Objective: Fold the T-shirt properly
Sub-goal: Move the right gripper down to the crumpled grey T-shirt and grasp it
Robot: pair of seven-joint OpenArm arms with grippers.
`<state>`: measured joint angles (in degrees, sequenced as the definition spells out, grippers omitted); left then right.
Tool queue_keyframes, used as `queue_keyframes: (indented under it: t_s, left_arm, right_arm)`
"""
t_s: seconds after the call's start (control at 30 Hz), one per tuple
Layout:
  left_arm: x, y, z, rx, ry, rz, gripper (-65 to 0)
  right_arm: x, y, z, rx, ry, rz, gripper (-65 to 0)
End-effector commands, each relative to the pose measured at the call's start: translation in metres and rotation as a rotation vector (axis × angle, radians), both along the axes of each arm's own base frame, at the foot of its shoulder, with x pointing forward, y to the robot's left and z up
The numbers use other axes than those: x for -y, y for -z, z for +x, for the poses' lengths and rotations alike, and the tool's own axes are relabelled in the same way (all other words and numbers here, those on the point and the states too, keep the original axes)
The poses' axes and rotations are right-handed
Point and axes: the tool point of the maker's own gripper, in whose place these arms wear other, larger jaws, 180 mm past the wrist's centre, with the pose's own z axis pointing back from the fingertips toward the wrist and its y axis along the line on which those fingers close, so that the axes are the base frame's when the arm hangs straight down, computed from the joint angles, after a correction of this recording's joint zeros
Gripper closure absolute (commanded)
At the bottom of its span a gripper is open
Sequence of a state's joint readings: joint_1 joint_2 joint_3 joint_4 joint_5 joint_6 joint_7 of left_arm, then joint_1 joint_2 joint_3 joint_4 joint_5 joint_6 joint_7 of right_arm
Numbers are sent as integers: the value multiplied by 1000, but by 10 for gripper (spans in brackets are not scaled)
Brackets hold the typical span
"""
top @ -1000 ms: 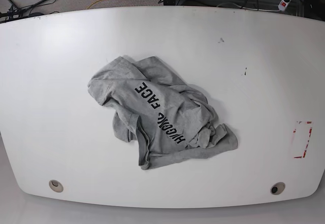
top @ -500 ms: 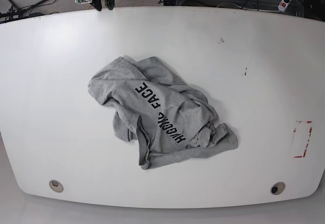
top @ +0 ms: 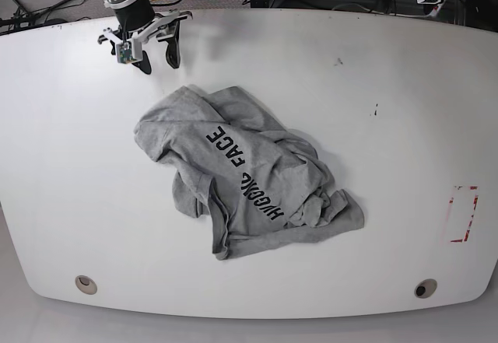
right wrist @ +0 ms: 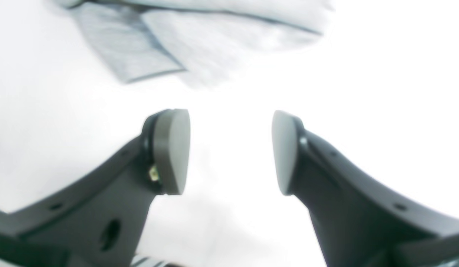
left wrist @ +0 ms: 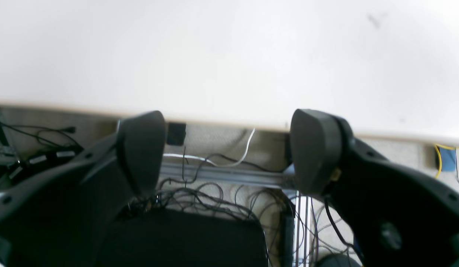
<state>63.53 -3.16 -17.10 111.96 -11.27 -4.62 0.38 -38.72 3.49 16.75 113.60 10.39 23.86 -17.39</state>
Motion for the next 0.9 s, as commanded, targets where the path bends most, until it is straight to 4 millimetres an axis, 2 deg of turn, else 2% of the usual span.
queue_keyframes:
  t_s: [0.0, 0.27, 0.5, 0.67, 0.87]
  left_arm:
    - [3, -8, 5, 43, -17, -6, -486]
    - [5, -15, 34, 129, -26, -11, -488]
    - [9, -22, 61, 199, -3, -17, -489]
    - [16, -27, 79, 237, 52, -21, -489]
    - [28, -30, 92, 262, 102, -42, -489]
  right_arm:
    - [7, -13, 14, 45, -4, -24, -339]
    - [16, -30, 59, 86, -30, -81, -339]
    - [22, -54, 104, 129, -37, -124, -339]
    - [16, -69, 130, 146, -91, -150, -341]
    - [14, -75, 156, 135, -149, -177, -341]
